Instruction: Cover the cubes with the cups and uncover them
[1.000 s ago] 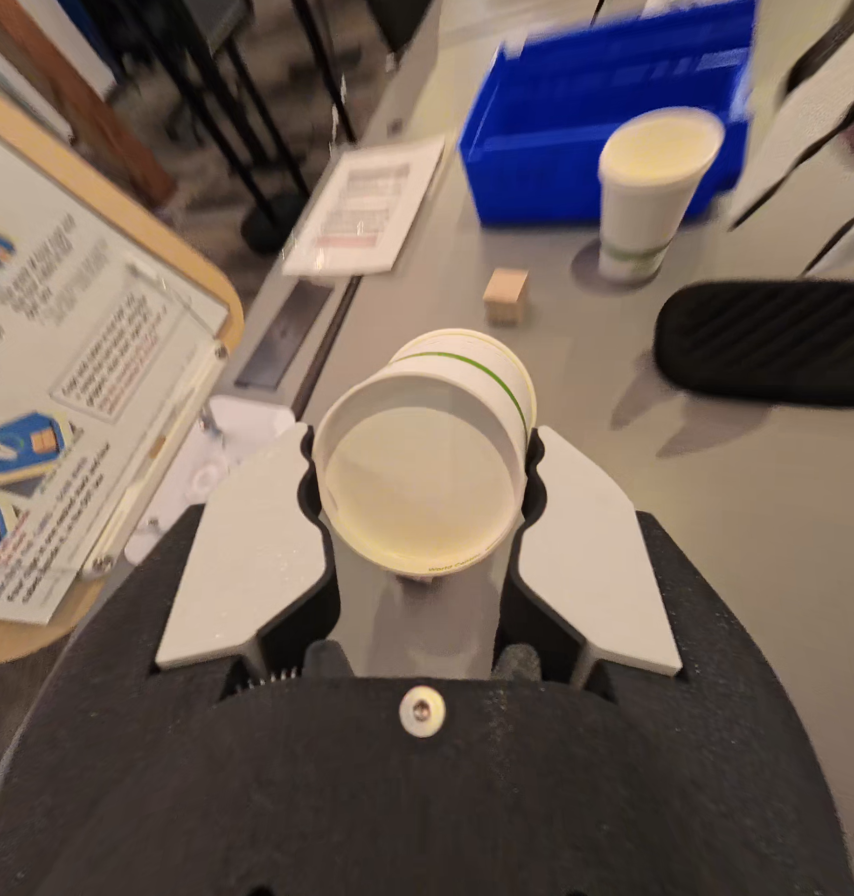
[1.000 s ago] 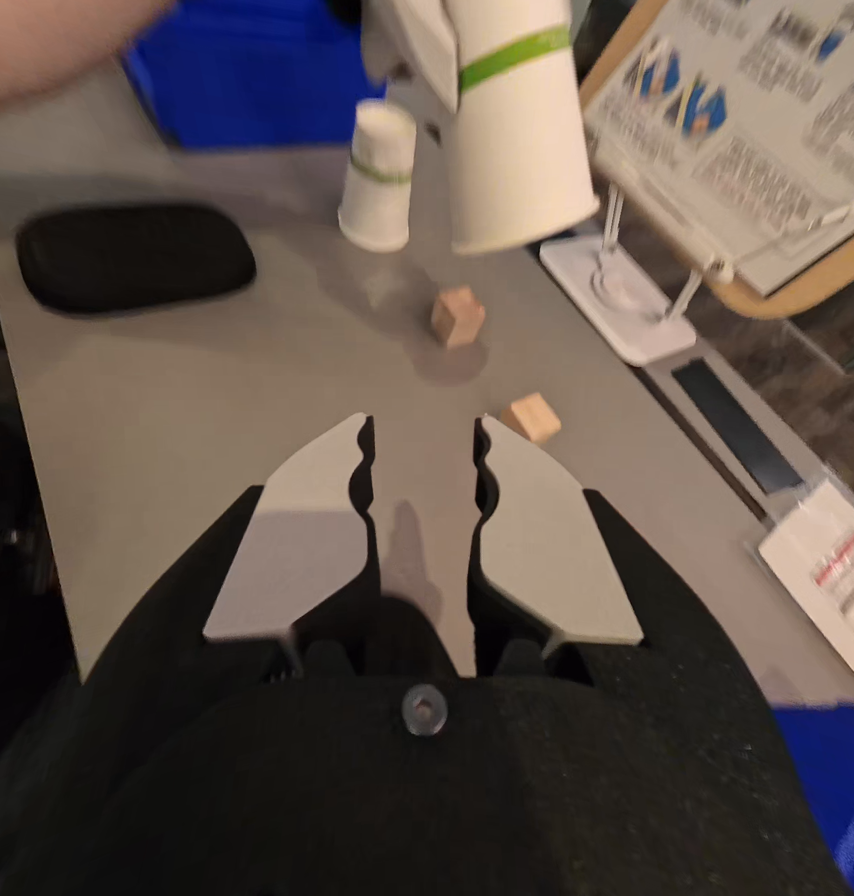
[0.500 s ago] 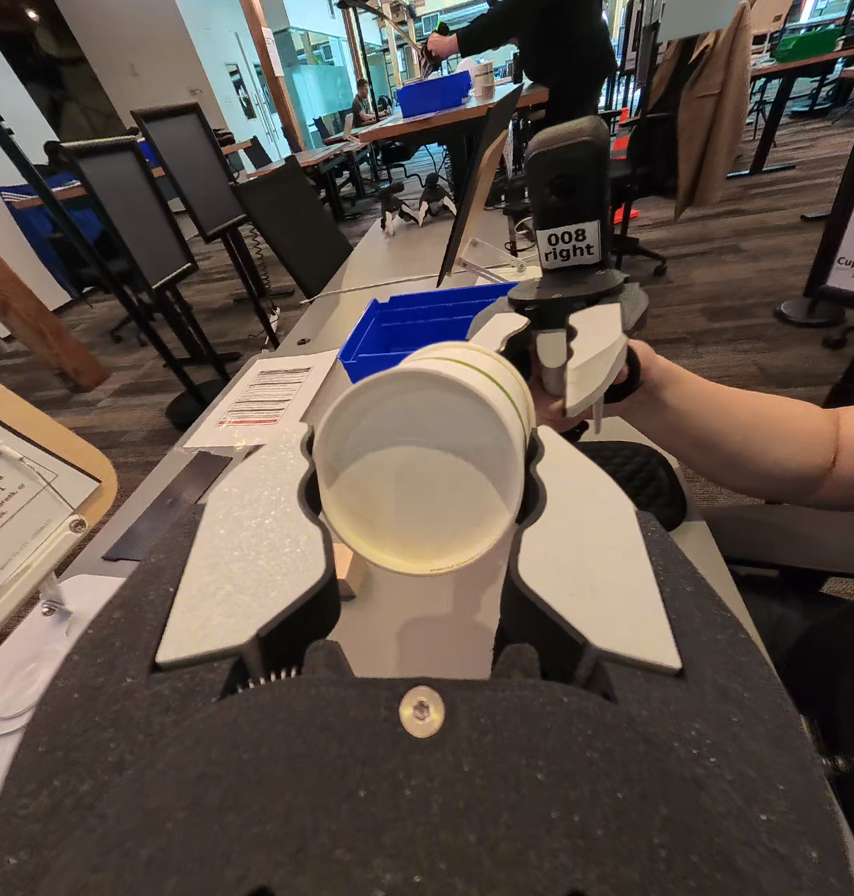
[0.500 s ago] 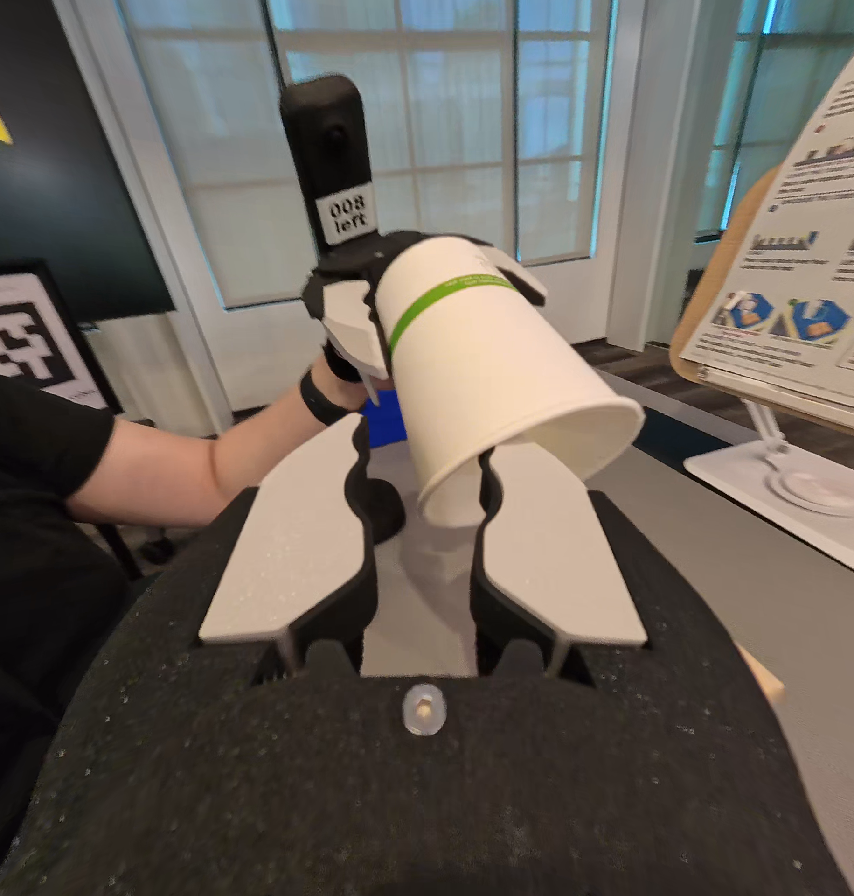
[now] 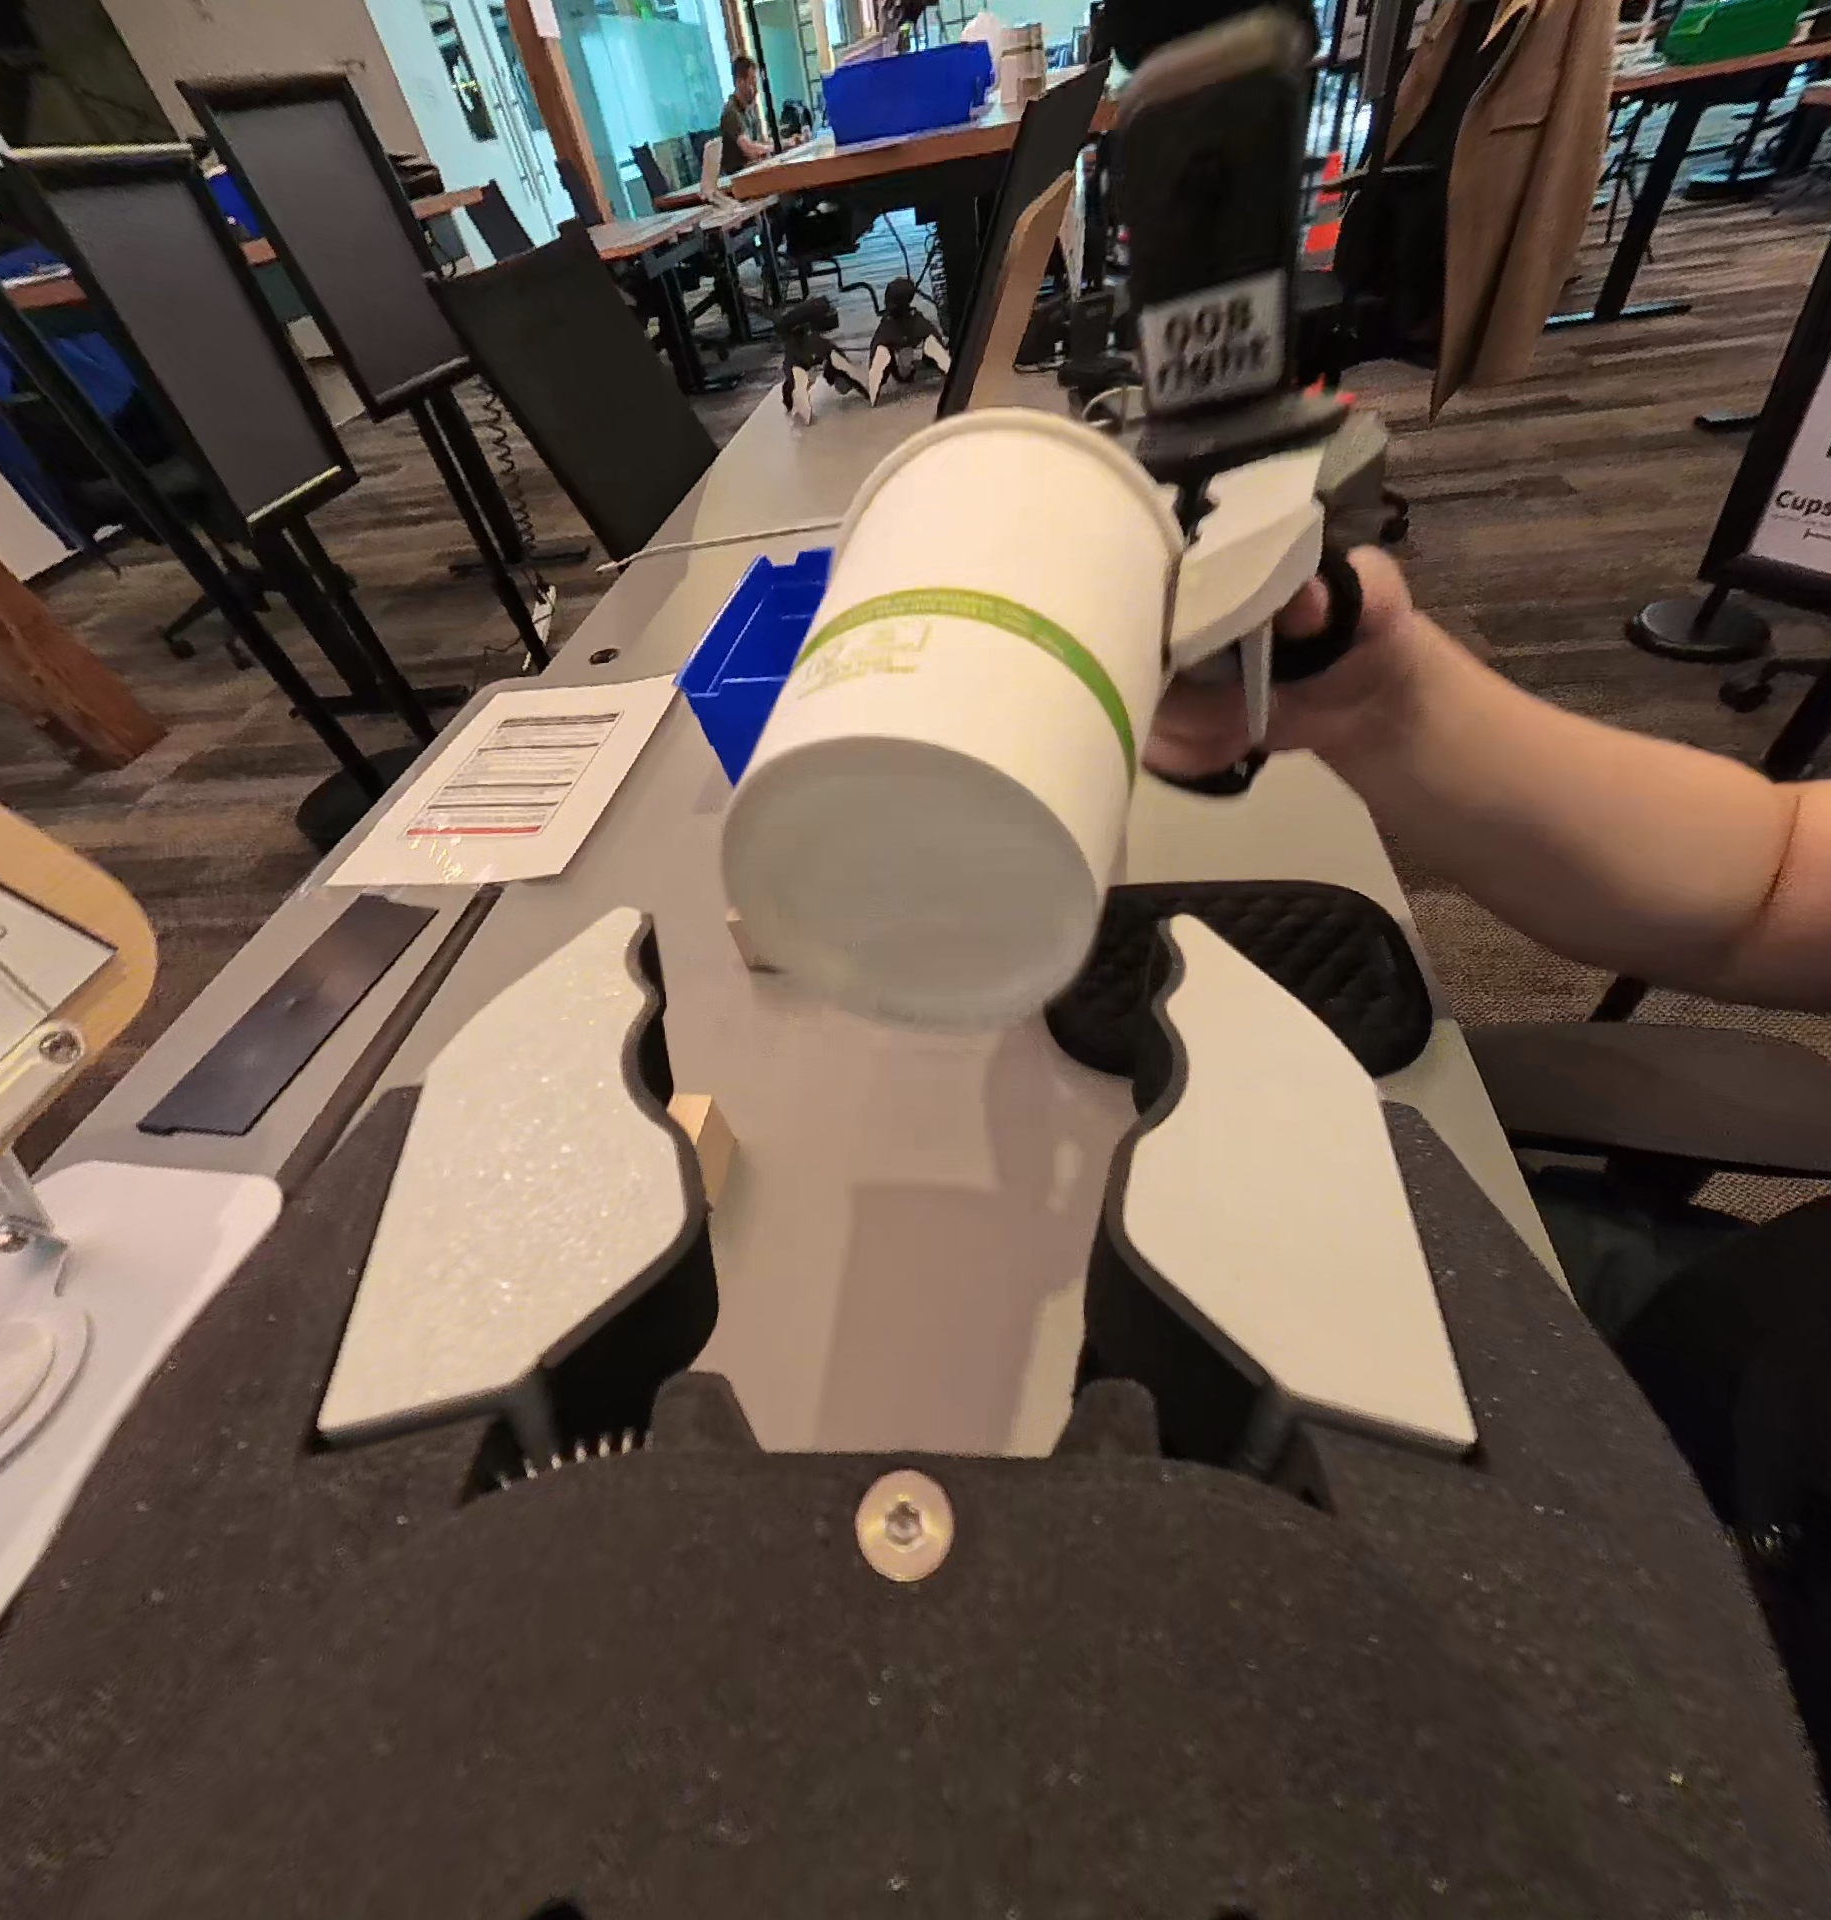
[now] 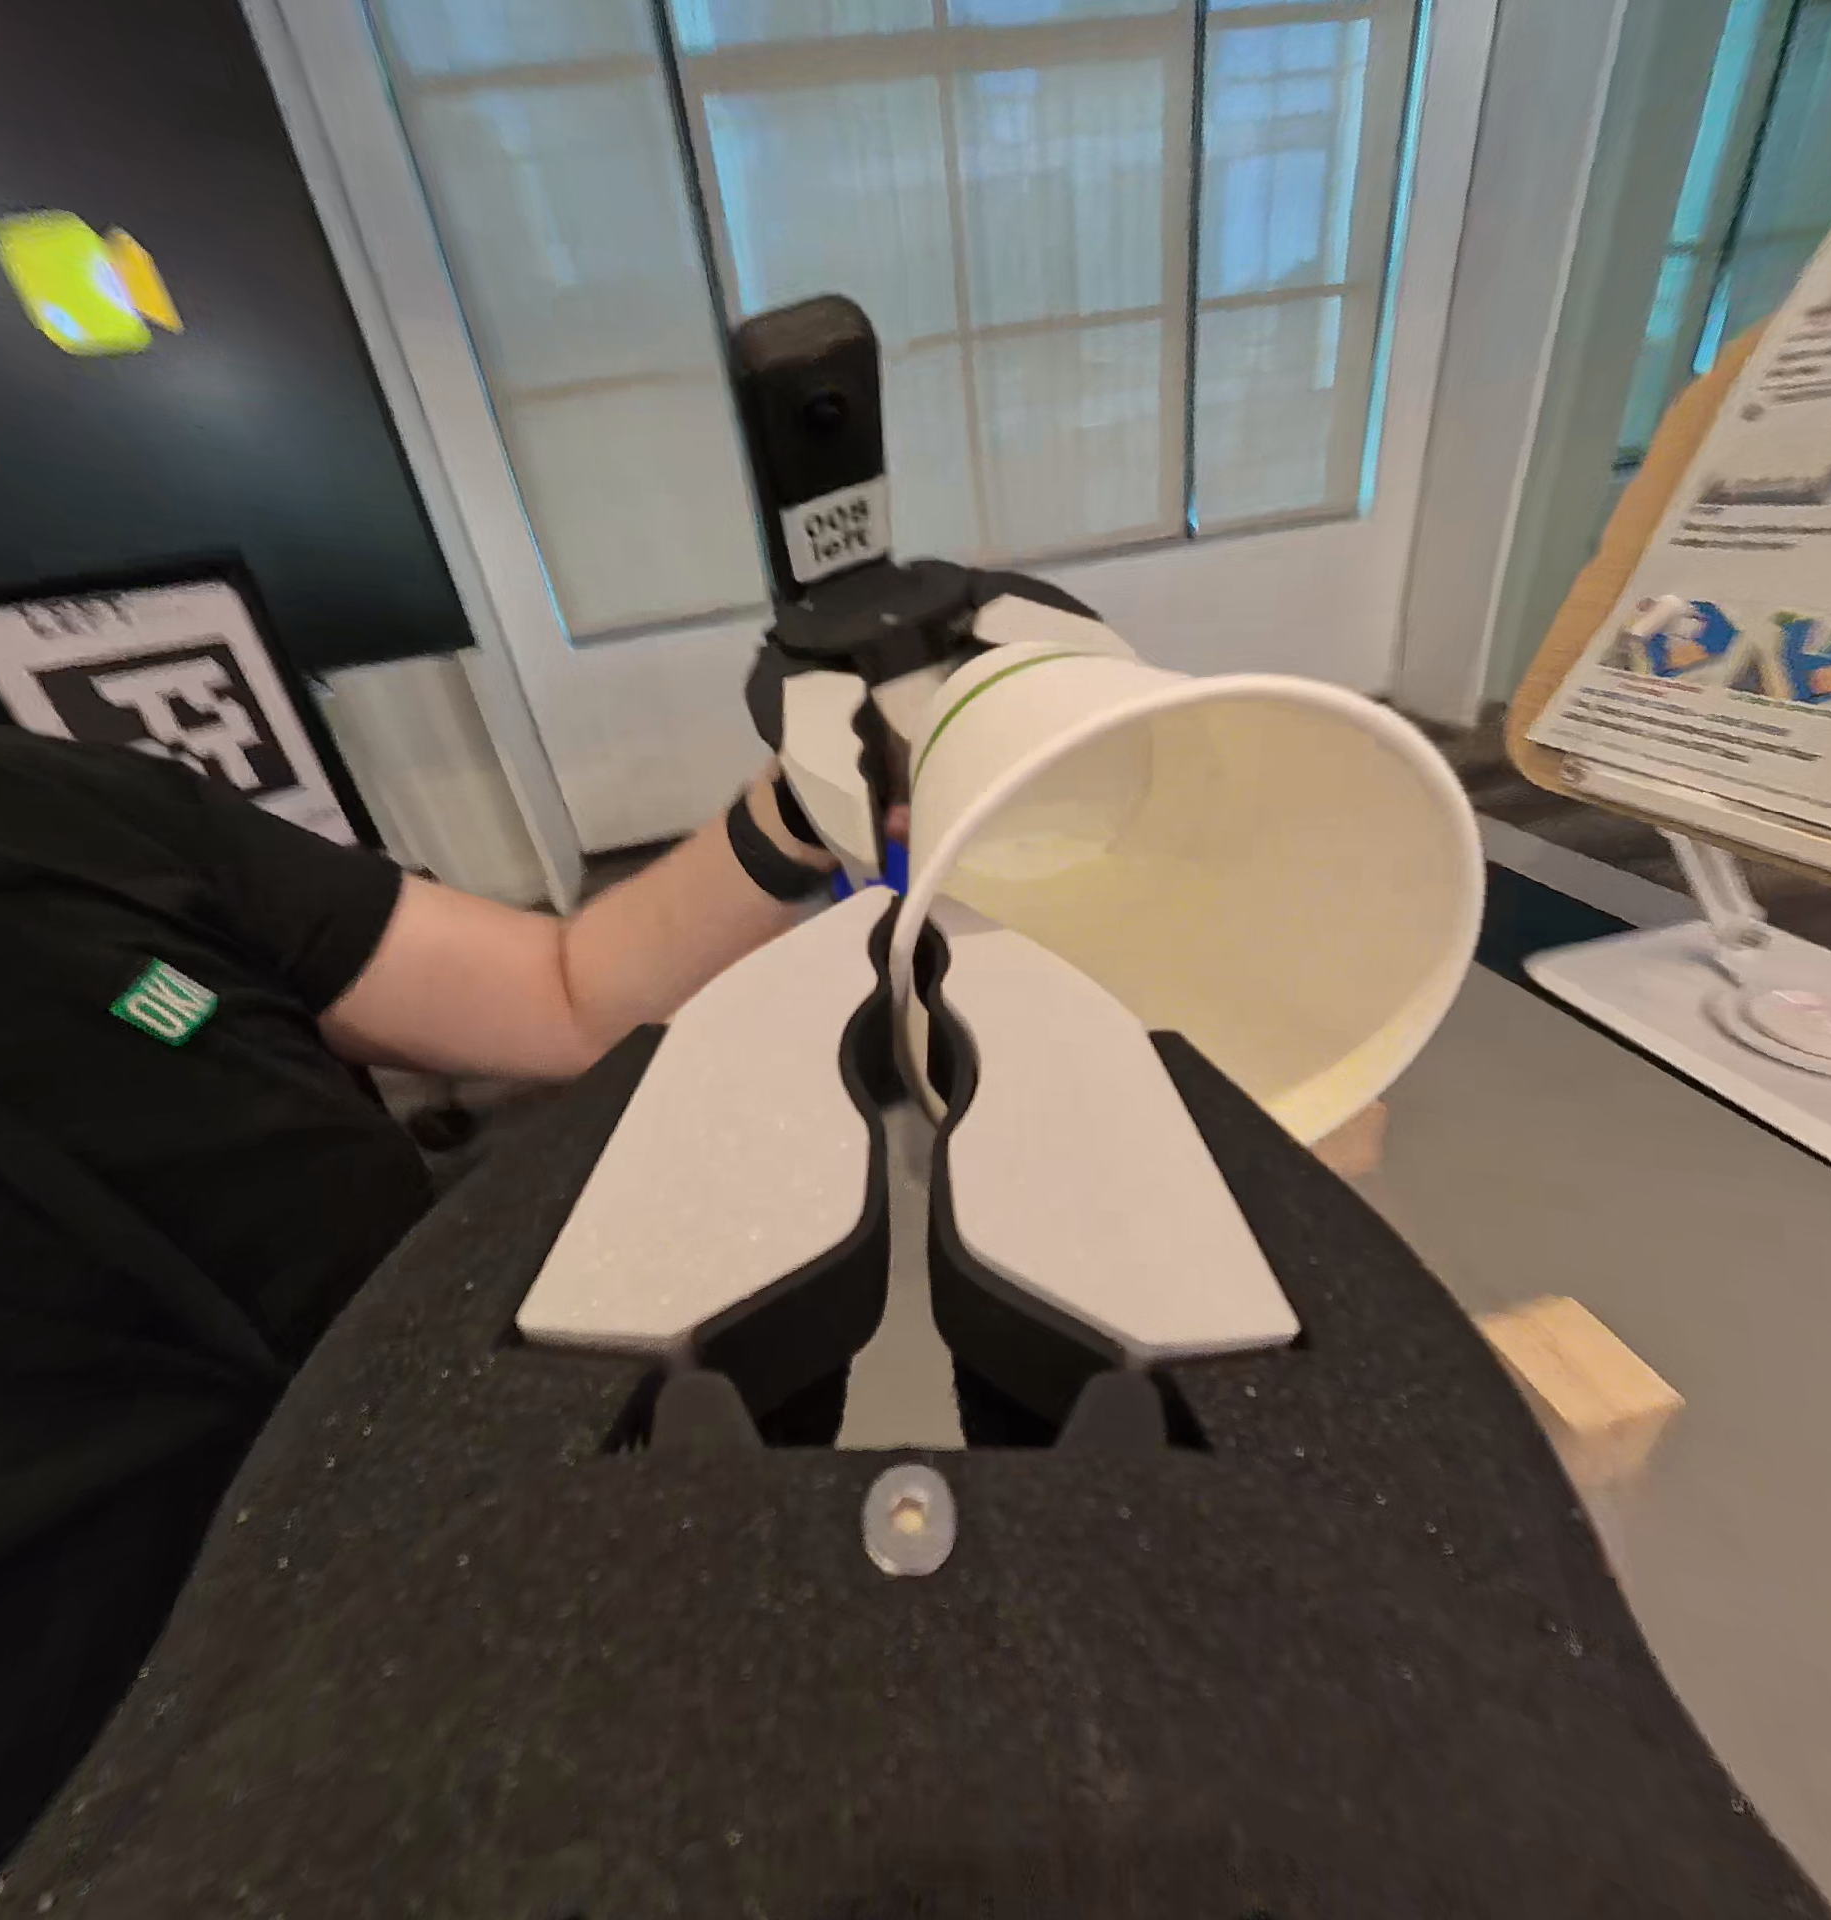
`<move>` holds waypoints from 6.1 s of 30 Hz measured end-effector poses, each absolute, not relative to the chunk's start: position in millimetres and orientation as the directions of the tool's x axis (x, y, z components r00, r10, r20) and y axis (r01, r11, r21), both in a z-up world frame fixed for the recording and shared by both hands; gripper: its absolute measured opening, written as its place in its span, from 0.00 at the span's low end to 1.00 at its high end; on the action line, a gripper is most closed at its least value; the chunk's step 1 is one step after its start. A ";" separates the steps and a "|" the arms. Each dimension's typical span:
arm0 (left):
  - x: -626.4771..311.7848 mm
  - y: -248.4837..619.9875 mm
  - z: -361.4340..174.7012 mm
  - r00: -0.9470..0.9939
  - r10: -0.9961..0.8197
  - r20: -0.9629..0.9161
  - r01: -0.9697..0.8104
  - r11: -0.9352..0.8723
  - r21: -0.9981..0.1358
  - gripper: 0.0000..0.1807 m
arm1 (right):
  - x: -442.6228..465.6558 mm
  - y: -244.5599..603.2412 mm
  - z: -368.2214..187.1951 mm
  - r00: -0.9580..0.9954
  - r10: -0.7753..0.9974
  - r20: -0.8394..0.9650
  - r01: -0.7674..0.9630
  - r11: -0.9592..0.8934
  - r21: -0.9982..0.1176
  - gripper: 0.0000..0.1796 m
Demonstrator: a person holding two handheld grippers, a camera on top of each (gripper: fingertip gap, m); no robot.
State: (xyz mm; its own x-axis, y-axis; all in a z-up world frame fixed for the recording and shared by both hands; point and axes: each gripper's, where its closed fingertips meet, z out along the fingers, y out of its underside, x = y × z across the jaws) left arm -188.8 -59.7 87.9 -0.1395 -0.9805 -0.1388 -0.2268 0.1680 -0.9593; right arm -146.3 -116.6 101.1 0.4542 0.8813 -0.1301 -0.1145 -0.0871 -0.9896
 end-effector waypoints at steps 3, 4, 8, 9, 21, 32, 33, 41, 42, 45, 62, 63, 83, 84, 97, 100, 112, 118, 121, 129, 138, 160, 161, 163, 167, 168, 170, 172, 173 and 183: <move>-208.5 -50.6 83.7 -0.083 -0.985 -0.150 -0.261 0.167 -0.951 0.47 | -98.7 -121.0 105.1 0.625 0.781 -0.012 0.145 -0.131 -0.981 0.00; -215.7 -47.5 81.5 -0.063 -0.986 -0.155 -0.278 0.167 -0.946 0.46 | -73.7 -121.2 102.2 0.685 0.728 0.039 0.259 -0.193 -0.947 0.00; -237.4 -44.9 77.2 -0.022 -0.984 -0.178 -0.308 0.176 -0.935 0.44 | 35.0 -133.8 70.3 0.806 0.567 0.172 0.541 -0.584 -0.605 0.00; -240.3 -44.7 76.5 -0.013 -0.982 -0.188 -0.313 0.182 -0.932 0.44 | 47.3 -141.6 61.8 0.802 0.580 0.144 0.560 -0.645 -0.520 0.00; -246.3 -48.3 62.7 -0.012 -0.972 -0.234 -0.379 0.221 -0.899 0.43 | 74.5 -149.5 -4.3 0.758 0.643 0.110 0.652 -0.752 -0.100 0.00; -267.7 -34.6 64.7 0.056 -0.974 -0.220 -0.373 0.184 -0.910 0.43 | 75.8 -145.4 -37.0 0.740 0.666 0.094 0.671 -0.741 -0.032 0.02; -270.3 -32.9 64.7 0.064 -0.973 -0.223 -0.375 0.184 -0.909 0.43 | 75.7 -144.6 -37.7 0.744 0.662 0.092 0.667 -0.744 -0.038 0.02; -328.5 28.6 63.0 0.214 -0.918 -0.333 -0.548 0.170 -0.819 0.45 | 73.5 -143.9 -4.3 0.742 0.635 0.215 0.669 -0.724 -0.170 0.15; -340.3 43.8 60.4 0.236 -0.907 -0.350 -0.592 0.151 -0.791 0.45 | 70.3 -143.0 6.1 0.737 0.627 0.252 0.675 -0.707 -0.213 0.16; -364.5 79.8 41.9 0.267 -0.910 -0.319 -0.692 0.050 -0.721 0.47 | 49.0 -142.9 35.4 0.728 0.606 0.321 0.685 -0.625 -0.375 0.21; -394.8 162.2 -77.7 0.170 -0.956 -0.240 -0.972 -0.123 -0.199 0.52 | -16.4 -175.7 27.3 0.668 0.651 0.359 0.726 -0.466 -0.506 0.21; -395.5 161.5 -80.7 0.164 -0.958 -0.235 -0.975 -0.120 -0.188 0.51 | -15.6 -177.4 26.6 0.669 0.651 0.358 0.725 -0.467 -0.506 0.21; -339.0 115.5 43.0 0.163 -0.956 -0.243 -0.741 0.044 -0.670 0.46 | -38.3 -157.0 36.2 0.685 0.623 0.376 0.677 -0.355 -0.645 0.19; -324.5 101.5 62.7 0.154 -0.958 -0.243 -0.666 0.081 -0.741 0.46 | -51.5 -148.9 42.0 0.691 0.621 0.370 0.650 -0.308 -0.695 0.19; -201.4 -55.9 143.8 -0.046 -0.967 -0.252 -0.072 0.254 -0.964 0.46 | -163.5 -94.3 121.5 0.603 0.793 -0.081 -0.052 -0.063 -0.997 0.29; -192.6 -66.1 141.2 -0.108 -0.971 -0.214 -0.037 0.219 -0.975 0.46 | -170.3 -98.2 127.9 0.531 0.837 -0.129 -0.104 -0.086 -0.991 0.24; -221.5 -51.4 111.3 0.009 -0.980 -0.200 -0.090 0.199 -0.976 0.46 | -90.3 -131.5 125.7 0.623 0.775 -0.110 0.147 -0.253 -0.956 0.00; -257.7 -39.2 100.1 0.119 -0.969 -0.218 -0.131 0.203 -0.970 0.44 | 46.5 -158.5 73.6 0.781 0.604 0.159 0.612 -0.693 -0.381 0.00; -260.2 -44.3 98.8 0.116 -0.972 -0.207 -0.114 0.194 -0.974 0.44 | 67.2 -161.6 51.8 0.791 0.590 0.163 0.612 -0.764 -0.204 0.00; -257.5 -50.1 84.7 0.092 -0.975 -0.200 -0.153 0.185 -0.971 0.44 | 70.9 -148.1 -11.2 0.774 0.624 0.105 0.631 -0.774 -0.049 0.00; -268.4 -52.1 83.1 0.119 -0.976 -0.185 -0.138 0.168 -0.976 0.44 | 61.3 -135.6 7.0 0.828 0.461 0.320 0.556 -0.748 -0.361 0.23; -275.6 -95.7 103.0 0.122 -0.977 -0.176 -0.019 0.175 -0.984 0.42 | 92.7 -132.2 -84.5 0.963 -0.267 0.041 -0.039 -0.287 -0.957 0.50; -275.9 -95.8 102.5 0.124 -0.976 -0.177 -0.023 0.175 -0.984 0.42 | 92.5 -128.8 -84.6 0.967 -0.253 0.038 -0.036 -0.283 -0.958 0.51; -276.4 -96.4 102.3 0.128 -0.975 -0.180 -0.028 0.178 -0.984 0.42 | 92.9 -122.3 -84.8 0.971 -0.234 0.052 -0.015 -0.278 -0.961 0.53; -276.2 -97.4 102.2 0.138 -0.972 -0.190 -0.035 0.187 -0.982 0.42 | 97.2 -111.8 -88.4 0.970 -0.231 0.073 0.006 -0.280 -0.960 0.56; -276.1 -96.6 101.7 0.145 -0.970 -0.195 -0.042 0.191 -0.981 0.42 | 99.4 -110.1 -87.9 0.967 -0.242 0.078 0.010 -0.273 -0.962 0.58; -276.3 -94.2 101.1 0.166 -0.964 -0.208 -0.056 0.201 -0.978 0.42 | 103.1 -108.1 -88.0 0.964 -0.257 0.072 0.001 -0.265 -0.964 0.58; -276.5 -94.9 102.9 0.173 -0.962 -0.210 -0.049 0.204 -0.978 0.42 | 106.7 -106.6 -86.6 0.958 -0.281 0.055 -0.016 -0.244 -0.970 0.59; -276.5 -95.9 103.6 0.173 -0.963 -0.208 -0.043 0.203 -0.978 0.42 | 107.2 -105.6 -85.5 0.957 -0.286 0.048 -0.021 -0.235 -0.972 0.59; -273.5 -98.5 102.5 0.178 -0.962 -0.209 -0.046 0.204 -0.978 0.42 | 106.1 -104.6 -82.6 0.960 -0.277 0.043 -0.020 -0.220 -0.975 0.50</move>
